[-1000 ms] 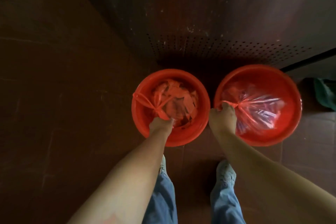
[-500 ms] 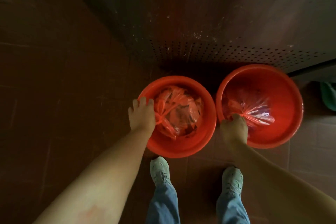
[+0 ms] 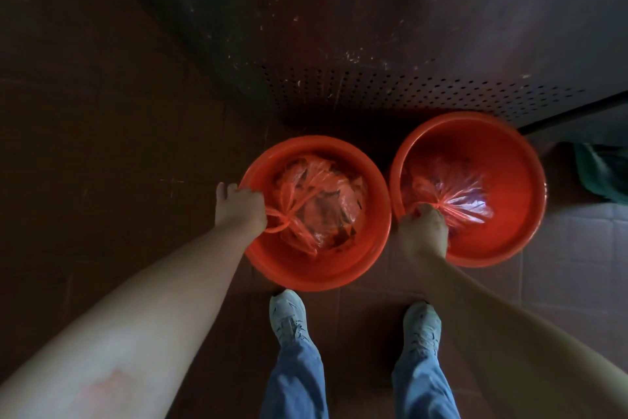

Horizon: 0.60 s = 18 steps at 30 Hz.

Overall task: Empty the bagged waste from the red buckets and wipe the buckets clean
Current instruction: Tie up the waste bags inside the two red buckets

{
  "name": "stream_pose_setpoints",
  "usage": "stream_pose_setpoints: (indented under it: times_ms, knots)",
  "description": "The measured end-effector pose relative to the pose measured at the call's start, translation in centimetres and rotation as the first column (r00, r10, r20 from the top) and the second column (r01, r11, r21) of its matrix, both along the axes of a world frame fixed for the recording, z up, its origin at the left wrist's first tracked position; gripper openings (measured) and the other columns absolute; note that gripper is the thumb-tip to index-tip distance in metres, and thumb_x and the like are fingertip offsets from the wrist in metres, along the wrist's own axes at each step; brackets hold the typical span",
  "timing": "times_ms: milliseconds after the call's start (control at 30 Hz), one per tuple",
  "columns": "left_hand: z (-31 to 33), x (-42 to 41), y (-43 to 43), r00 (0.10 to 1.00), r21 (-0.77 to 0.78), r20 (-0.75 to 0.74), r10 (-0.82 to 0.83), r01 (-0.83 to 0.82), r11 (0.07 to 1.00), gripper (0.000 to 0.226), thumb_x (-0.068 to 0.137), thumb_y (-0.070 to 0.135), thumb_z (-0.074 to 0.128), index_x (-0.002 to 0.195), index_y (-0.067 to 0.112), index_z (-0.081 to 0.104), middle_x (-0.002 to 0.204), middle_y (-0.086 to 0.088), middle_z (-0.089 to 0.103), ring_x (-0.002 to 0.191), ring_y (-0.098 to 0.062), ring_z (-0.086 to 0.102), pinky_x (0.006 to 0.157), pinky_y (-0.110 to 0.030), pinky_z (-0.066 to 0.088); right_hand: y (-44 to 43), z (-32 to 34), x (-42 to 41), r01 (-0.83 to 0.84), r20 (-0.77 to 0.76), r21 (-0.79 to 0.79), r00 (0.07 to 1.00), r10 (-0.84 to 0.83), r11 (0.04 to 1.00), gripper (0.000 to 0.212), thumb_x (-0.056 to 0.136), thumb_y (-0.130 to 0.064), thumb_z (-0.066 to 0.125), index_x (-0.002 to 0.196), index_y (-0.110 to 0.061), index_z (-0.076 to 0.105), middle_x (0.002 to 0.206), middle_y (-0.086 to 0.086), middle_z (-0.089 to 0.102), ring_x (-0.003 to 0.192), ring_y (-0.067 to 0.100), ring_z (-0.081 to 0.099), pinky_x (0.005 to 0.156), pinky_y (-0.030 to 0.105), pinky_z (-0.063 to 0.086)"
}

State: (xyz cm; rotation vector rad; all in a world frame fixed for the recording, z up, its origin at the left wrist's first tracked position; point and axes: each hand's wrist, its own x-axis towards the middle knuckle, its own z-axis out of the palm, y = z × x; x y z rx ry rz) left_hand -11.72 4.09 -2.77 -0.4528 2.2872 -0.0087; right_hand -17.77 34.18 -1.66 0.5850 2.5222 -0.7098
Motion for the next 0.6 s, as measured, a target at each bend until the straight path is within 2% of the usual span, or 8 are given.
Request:
stream_pose_setpoints:
  times_ms: [100, 200, 300, 400, 433, 500, 600]
  knots:
    - [1.2, -0.3, 1.2, 0.972, 0.066, 0.104, 0.211, -0.218, 0.974, 0.038, 0.091, 0.054, 0.059, 0.113, 0.024, 0.063, 0.129, -0.009, 0.060, 0.128, -0.033, 0.047, 0.111, -0.048, 0.034, 1.1, 1.3, -0.8, 0.039, -0.016, -0.004, 0.999, -0.039, 0.999, 0.027, 0.098, -0.014, 0.047, 0.111, -0.001, 0.066, 0.114, 0.021, 0.065, 0.108, 0.040, 0.059, 0.086, 0.038, 0.042]
    - [2.8, -1.2, 2.2, 0.891, 0.217, 0.110, 0.441, -0.454, 0.864, 0.035, 0.096, 0.043, 0.058, 0.110, 0.012, 0.066, 0.122, -0.015, 0.066, 0.114, -0.036, 0.060, 0.101, -0.044, 0.048, 2.9, 3.5, -2.1, 0.114, -0.035, -0.003, 0.993, -0.115, 0.993, 0.025, 0.098, -0.015, 0.050, 0.110, -0.001, 0.067, 0.110, 0.023, 0.068, 0.107, 0.042, 0.061, 0.084, 0.037, 0.043]
    - [5.1, -2.0, 3.4, 0.800, 0.383, 0.014, 0.600, -0.559, 0.736, 0.028, 0.100, 0.033, 0.057, 0.105, 0.009, 0.072, 0.110, -0.013, 0.071, 0.105, -0.033, 0.066, 0.089, -0.034, 0.052, 5.0, 5.9, -3.5, 0.182, -0.033, 0.001, 0.983, -0.182, 0.983, 0.025, 0.097, -0.016, 0.052, 0.110, -0.001, 0.068, 0.110, 0.025, 0.069, 0.107, 0.045, 0.062, 0.091, 0.043, 0.047]
    - [6.9, -2.1, 5.0, 0.643, 0.512, -0.040, 0.765, -0.644, 0.568, 0.017, 0.098, 0.026, 0.062, 0.093, 0.012, 0.070, 0.091, -0.008, 0.070, 0.092, -0.031, 0.068, 0.073, -0.030, 0.046, 6.6, 8.2, -4.7, 0.207, -0.028, -0.032, 0.978, -0.208, 0.978, 0.027, 0.097, -0.017, 0.050, 0.110, -0.001, 0.067, 0.106, 0.025, 0.070, 0.102, 0.045, 0.065, 0.094, 0.050, 0.052]
    - [7.5, -2.1, 5.6, 0.601, 0.532, -0.037, 0.798, -0.664, 0.525, 0.016, 0.098, 0.025, 0.062, 0.090, 0.012, 0.070, 0.087, -0.007, 0.070, 0.089, -0.030, 0.068, 0.073, -0.029, 0.046, 7.1, 9.2, -5.0, 0.207, -0.030, -0.048, 0.978, -0.208, 0.977, 0.028, 0.097, -0.018, 0.050, 0.111, -0.002, 0.067, 0.106, 0.024, 0.070, 0.101, 0.044, 0.065, 0.093, 0.050, 0.052]
    - [8.9, -1.9, 6.7, 0.566, 0.537, -0.034, 0.823, -0.685, 0.493, 0.017, 0.097, 0.025, 0.062, 0.082, 0.017, 0.068, 0.084, -0.005, 0.069, 0.090, -0.029, 0.068, 0.076, -0.030, 0.047, 7.9, 11.0, -5.5, 0.210, -0.041, -0.066, 0.976, -0.212, 0.976, 0.028, 0.098, -0.019, 0.050, 0.111, -0.002, 0.068, 0.106, 0.022, 0.070, 0.101, 0.041, 0.064, 0.088, 0.040, 0.049]
    - [11.6, -1.6, 7.8, 0.538, 0.531, -0.053, 0.841, -0.699, 0.480, 0.015, 0.094, 0.023, 0.062, 0.081, 0.018, 0.066, 0.094, -0.007, 0.071, 0.097, -0.030, 0.066, 0.089, -0.035, 0.051, 8.7, 14.1, -6.1, 0.209, -0.069, -0.086, 0.974, -0.215, 0.974, 0.027, 0.097, -0.019, 0.050, 0.106, -0.003, 0.069, 0.095, 0.017, 0.067, 0.087, 0.034, 0.059, 0.076, 0.032, 0.040]
